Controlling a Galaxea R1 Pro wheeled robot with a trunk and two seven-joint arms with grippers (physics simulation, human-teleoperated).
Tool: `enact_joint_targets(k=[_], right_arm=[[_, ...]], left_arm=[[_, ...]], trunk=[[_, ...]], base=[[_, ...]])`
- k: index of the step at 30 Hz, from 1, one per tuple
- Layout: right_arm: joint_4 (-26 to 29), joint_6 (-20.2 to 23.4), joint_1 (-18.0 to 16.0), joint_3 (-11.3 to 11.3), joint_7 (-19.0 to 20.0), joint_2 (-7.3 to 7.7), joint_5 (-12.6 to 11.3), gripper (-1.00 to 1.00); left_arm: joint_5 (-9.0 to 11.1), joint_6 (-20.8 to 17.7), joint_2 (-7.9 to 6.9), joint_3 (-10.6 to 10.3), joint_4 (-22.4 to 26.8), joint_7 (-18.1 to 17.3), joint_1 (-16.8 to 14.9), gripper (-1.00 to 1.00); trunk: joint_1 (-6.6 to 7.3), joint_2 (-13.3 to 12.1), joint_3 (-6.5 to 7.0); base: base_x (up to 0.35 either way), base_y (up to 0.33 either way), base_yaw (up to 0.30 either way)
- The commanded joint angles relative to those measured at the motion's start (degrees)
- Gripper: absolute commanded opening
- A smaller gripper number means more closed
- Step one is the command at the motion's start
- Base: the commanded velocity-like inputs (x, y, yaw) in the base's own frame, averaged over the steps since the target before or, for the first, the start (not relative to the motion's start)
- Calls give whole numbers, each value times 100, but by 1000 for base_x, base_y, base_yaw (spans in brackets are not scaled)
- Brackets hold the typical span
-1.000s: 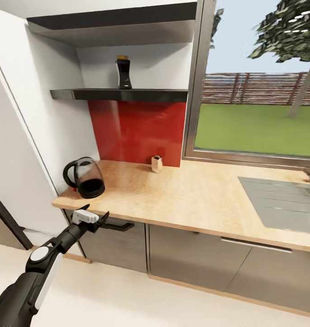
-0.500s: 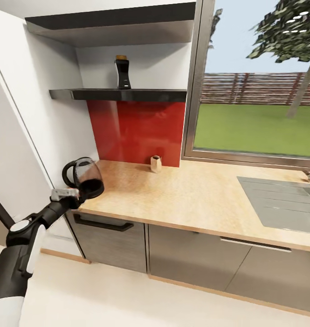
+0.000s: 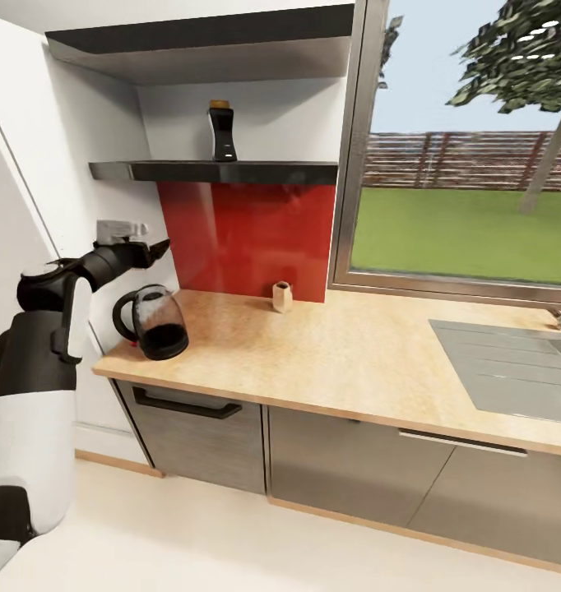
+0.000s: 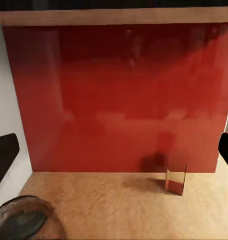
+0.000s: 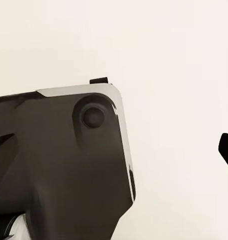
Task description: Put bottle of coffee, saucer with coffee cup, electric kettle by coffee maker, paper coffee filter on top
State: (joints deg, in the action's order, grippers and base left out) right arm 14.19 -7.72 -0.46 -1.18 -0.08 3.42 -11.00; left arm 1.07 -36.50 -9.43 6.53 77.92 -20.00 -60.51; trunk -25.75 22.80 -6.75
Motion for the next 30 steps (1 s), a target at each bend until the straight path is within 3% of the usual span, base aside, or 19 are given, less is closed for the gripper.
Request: enact_joint_targets(k=[1,5,8,11,13,18,24,27,30], right_arm=[[-3,-19,-4,-14,-1,1,-43,100],[-3,-19,-2,-14,-1,1,-43,100],[-4,-19,-4,-14,-1,1,-43,100],[-4,-19,-4,-14,-1,1,-43,100],[-6,-19,-5,-14,-1,1,-43,100],[-11,-19,-3,-14,-1,1,-43,100],[-20,-23,-1,-19,-2,7,-43,100],[-21,-21,0,-21,-1,15,-37,100],[-21,-20,0,-25,8,17,-35,100]], left_arm=[[-2,-70,1,-67,-116,73,-229,100],[-18,-108,34,-167,-737,230,-956,100],[-27,-113,146,-193,-1500,335,-1615,100],[-44,-88,320,-203,-2359,634,-2294,100],[-50,-52,470,-208,-3021,1022,-2853,100],[-72,112,791,-290,-4174,1693,-3903,100],[-196,648,1148,-489,-5014,2201,-4634,100],[-219,955,1284,-514,-5192,2428,-4746,100],[-230,1204,1325,-533,-5243,2502,-4761,100]], trunk=[[-4,12,-13],[-4,12,-13],[-4,12,-13],[-4,12,-13],[-4,12,-13],[-4,12,-13],[-4,12,-13],[-4,12,-13],[-4,12,-8]], base=[[0,0,0],[0,0,0],[0,0,0],[0,0,0],[0,0,0],[0,0,0],[0,0,0],[0,0,-53],[0,0,-182]])
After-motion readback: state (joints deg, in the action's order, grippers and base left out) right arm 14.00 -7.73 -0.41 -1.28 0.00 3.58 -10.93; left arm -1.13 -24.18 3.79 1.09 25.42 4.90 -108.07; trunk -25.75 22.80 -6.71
